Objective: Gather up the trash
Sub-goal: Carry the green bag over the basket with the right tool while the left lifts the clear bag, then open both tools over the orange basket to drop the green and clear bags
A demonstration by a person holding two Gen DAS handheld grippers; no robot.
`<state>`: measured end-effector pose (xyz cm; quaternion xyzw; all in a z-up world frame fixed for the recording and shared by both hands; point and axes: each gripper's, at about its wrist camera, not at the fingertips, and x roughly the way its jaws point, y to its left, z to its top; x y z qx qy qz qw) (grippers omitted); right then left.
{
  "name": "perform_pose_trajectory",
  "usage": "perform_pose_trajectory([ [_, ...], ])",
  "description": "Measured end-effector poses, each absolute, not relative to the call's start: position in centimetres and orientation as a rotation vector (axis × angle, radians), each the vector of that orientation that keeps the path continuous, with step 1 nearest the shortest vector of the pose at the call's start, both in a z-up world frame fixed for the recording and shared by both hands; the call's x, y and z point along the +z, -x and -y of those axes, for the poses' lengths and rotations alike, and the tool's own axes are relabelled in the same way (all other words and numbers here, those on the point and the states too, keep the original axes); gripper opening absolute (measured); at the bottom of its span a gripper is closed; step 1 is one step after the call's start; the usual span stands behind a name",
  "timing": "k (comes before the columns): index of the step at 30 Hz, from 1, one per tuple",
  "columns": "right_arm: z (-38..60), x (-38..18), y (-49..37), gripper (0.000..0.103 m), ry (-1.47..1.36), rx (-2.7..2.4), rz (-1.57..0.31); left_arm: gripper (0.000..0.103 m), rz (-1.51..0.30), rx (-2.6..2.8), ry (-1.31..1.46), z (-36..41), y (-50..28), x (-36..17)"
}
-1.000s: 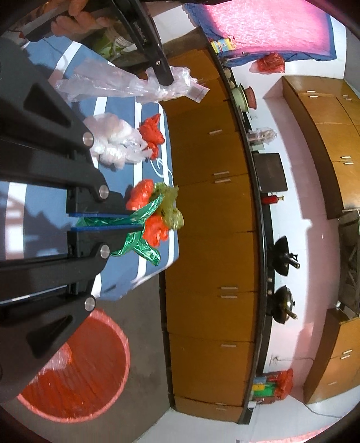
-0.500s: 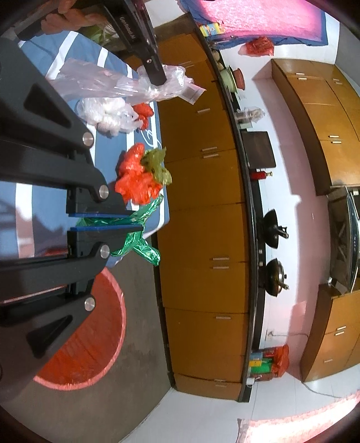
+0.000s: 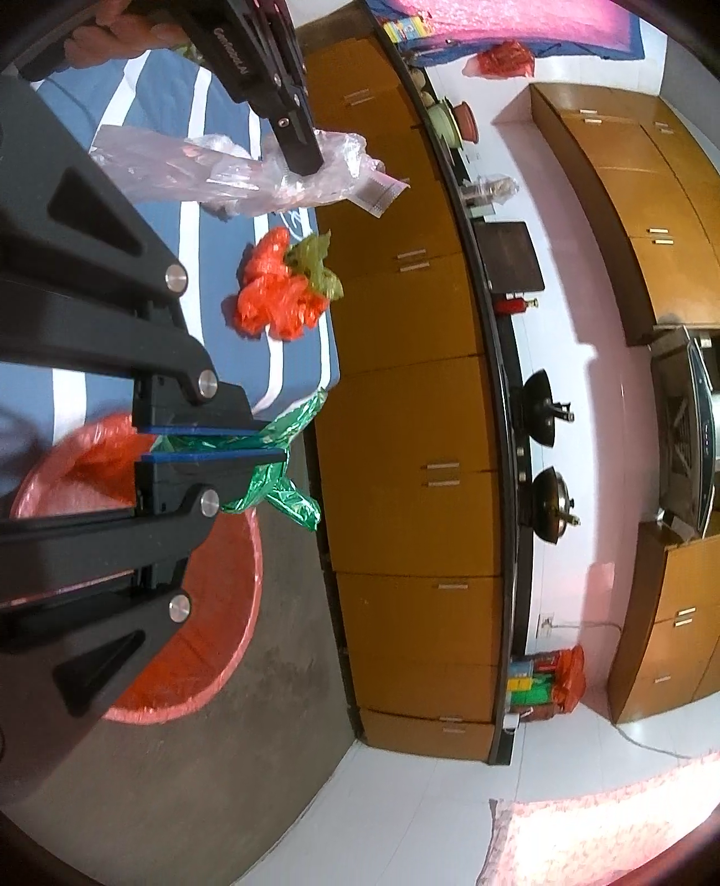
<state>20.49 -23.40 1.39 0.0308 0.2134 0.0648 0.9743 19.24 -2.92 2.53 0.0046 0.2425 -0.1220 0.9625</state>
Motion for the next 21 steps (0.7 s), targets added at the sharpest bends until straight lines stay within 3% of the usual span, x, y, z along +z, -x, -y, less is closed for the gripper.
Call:
perform_pose_trajectory([
  [21,30.9,-1.5,-21.5,0.006,-0.113,0.018,-0.488,0.008,-0.560,-0.384,-0.071,11.3,-20.9,-0.4],
])
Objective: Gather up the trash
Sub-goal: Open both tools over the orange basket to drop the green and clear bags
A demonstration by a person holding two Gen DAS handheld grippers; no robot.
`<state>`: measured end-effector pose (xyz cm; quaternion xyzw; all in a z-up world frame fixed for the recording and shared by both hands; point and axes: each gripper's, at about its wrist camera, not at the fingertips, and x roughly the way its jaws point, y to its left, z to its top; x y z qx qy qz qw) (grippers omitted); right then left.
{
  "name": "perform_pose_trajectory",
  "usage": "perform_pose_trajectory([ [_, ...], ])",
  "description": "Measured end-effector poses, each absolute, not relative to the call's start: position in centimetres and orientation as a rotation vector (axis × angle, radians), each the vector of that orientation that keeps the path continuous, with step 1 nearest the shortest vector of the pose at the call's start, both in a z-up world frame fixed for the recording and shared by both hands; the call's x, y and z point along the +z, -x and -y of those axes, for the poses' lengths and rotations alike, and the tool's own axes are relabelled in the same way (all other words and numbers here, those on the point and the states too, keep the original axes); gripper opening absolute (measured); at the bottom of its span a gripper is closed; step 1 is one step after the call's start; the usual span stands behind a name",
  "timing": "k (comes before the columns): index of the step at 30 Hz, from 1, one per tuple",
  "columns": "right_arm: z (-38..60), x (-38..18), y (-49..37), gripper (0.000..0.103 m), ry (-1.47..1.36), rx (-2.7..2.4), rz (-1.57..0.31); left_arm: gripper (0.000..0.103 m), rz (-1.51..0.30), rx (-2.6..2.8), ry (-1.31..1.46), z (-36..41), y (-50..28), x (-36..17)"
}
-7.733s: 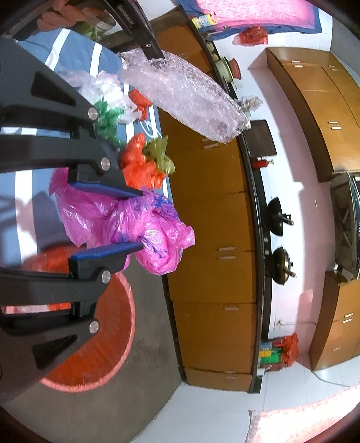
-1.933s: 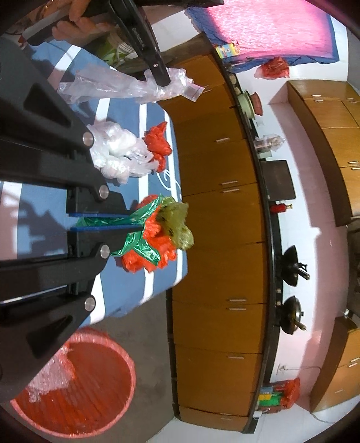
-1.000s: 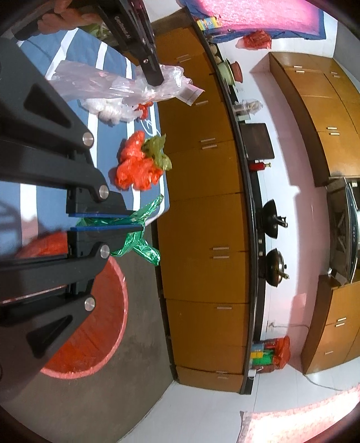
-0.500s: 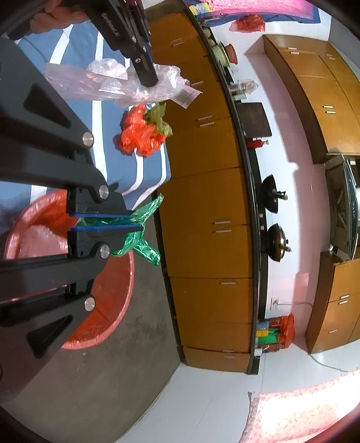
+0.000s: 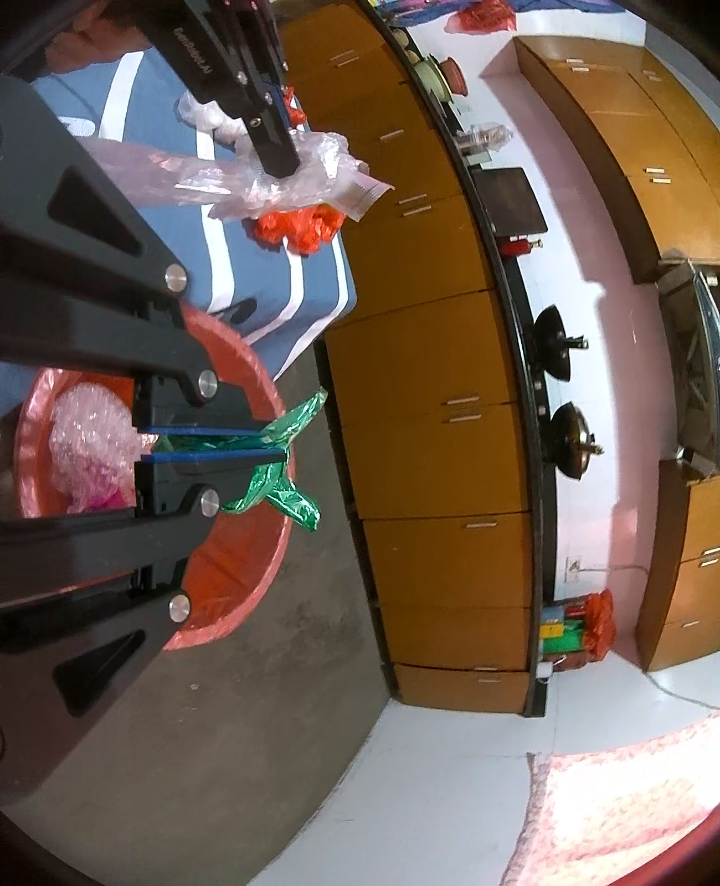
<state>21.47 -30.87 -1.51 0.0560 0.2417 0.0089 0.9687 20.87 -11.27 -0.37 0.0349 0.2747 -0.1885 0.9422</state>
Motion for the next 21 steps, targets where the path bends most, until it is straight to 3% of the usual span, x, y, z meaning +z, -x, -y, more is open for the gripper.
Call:
perform_pose_trajectory([
  [21,34.0,-4.4,-24.6,0.006,-0.123,-0.015,-0.525,0.008,-0.581,-0.470,-0.074,17.3,-25.2,-3.1],
])
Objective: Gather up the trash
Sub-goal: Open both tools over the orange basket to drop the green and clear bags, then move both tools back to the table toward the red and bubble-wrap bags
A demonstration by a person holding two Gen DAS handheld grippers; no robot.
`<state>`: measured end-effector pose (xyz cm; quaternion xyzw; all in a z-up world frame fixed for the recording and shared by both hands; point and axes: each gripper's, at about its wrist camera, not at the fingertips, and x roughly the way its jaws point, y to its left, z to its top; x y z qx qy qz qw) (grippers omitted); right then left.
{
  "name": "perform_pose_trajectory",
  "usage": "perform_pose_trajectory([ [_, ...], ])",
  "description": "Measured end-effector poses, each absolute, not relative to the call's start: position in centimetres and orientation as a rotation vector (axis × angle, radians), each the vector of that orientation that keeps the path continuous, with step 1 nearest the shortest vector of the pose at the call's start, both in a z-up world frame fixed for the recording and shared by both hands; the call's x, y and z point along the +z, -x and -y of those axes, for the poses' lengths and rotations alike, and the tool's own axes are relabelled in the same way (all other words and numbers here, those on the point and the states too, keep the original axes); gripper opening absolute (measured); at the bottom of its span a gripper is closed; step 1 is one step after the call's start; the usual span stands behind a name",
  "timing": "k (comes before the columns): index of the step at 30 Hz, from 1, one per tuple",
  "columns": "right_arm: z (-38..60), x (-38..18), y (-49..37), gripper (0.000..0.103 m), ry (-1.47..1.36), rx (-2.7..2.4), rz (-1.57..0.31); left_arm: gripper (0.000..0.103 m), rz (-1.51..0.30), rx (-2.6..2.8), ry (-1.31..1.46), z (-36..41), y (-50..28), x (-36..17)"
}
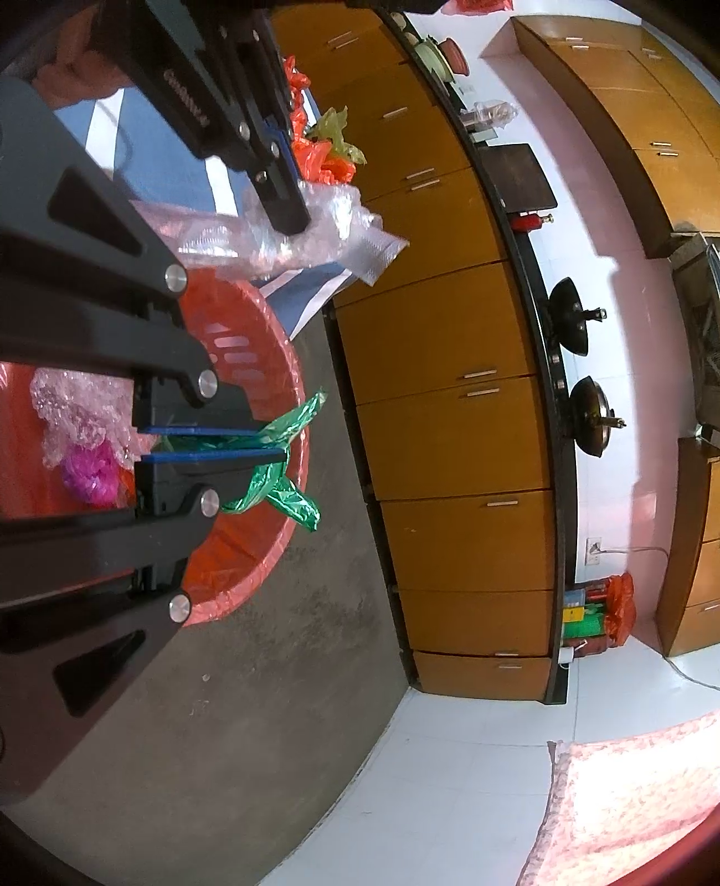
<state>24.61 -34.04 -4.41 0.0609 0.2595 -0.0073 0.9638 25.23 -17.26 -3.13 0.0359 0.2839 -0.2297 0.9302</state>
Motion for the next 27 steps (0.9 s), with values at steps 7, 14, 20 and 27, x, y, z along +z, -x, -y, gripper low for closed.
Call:
perform_pose_trajectory([
  [7,34.4,-4.8,-25.0,0.006,-0.135,-0.012,-0.533,0.008,-0.597,-0.464,-0.080,18.2,-26.4,-4.2],
  [14,34.4,-5.2,-24.8,0.021,-0.140,-0.006,-0.531,0.041,-0.606,-0.473,-0.085,18.4,-26.3,-4.6],
  [20,34.5,-4.7,-24.4,0.023,-0.141,-0.020,-0.521,0.041,-0.606,-0.453,-0.063,17.1,-25.9,-4.2],
  [27,33.0,-3.6,-24.4,0.027,-0.129,0.001,-0.506,0.041,-0.567,-0.354,-0.005,11.7,-24.9,-2.9],
])
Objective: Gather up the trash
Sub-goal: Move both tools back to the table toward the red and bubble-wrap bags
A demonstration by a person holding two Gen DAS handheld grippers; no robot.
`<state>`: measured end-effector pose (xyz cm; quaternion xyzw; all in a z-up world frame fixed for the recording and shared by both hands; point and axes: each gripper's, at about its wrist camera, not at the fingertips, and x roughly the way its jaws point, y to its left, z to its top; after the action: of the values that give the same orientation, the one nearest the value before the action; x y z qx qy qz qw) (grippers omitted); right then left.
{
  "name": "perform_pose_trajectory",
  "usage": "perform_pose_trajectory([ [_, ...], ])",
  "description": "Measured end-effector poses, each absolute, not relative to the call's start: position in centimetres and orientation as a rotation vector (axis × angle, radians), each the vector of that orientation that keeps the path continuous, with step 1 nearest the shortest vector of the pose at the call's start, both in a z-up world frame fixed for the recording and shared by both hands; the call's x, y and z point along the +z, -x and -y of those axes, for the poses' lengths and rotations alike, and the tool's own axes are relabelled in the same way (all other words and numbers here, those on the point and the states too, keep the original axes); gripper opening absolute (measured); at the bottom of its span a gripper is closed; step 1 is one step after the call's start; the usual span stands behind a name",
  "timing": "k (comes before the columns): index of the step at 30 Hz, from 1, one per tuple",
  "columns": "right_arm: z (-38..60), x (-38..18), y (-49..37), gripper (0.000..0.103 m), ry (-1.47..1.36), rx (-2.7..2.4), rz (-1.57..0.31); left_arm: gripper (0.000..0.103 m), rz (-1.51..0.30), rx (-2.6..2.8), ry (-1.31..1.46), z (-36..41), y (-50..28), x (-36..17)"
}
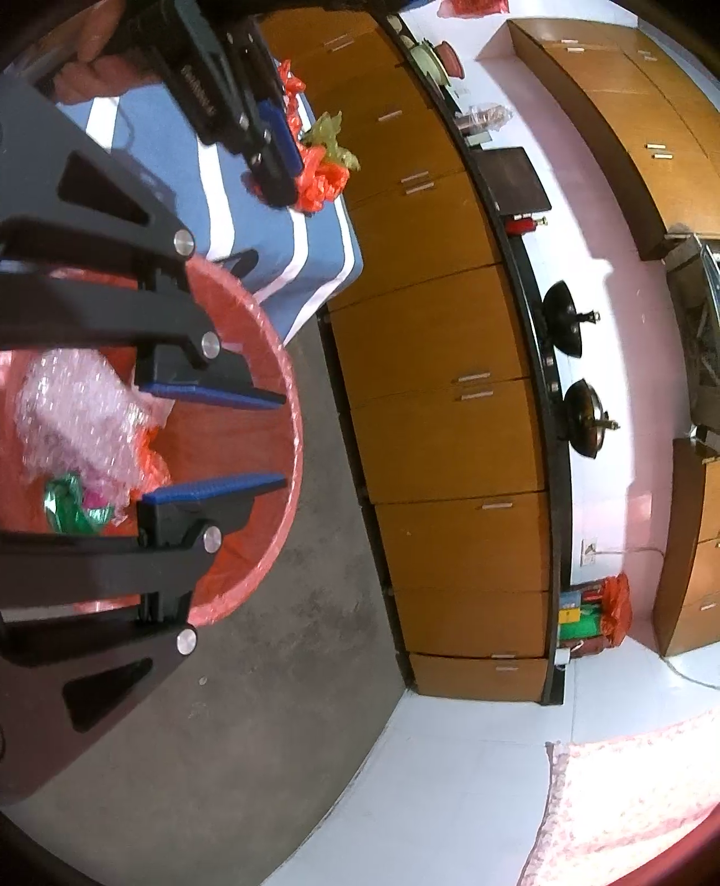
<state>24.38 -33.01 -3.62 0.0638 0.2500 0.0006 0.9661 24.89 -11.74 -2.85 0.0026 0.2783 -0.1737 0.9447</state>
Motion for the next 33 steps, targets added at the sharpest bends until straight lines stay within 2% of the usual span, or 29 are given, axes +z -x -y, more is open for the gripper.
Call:
perform_pose_trajectory([
  [11,22.4,-2.7,-26.1,0.040,-0.082,0.204,-0.513,0.048,-0.512,-0.082,0.012,-2.9,-21.6,-1.3],
  [21,10.1,-4.9,-30.4,0.050,-0.048,0.376,-0.602,0.054,-0.542,0.111,0.030,-13.3,-19.0,-3.5],
  [26,6.9,-6.1,-34.1,0.062,-0.055,0.339,-0.631,0.058,-0.555,0.133,0.082,-16.3,-18.6,-4.4],
  [31,5.4,-7.6,-37.3,0.063,-0.058,0.288,-0.684,0.062,-0.555,0.127,0.107,-17.7,-18.9,-4.8],
  [33,5.1,-8.1,-38.0,0.058,-0.050,0.280,-0.712,0.062,-0.559,0.119,0.114,-18.1,-19.1,-5.0],
])
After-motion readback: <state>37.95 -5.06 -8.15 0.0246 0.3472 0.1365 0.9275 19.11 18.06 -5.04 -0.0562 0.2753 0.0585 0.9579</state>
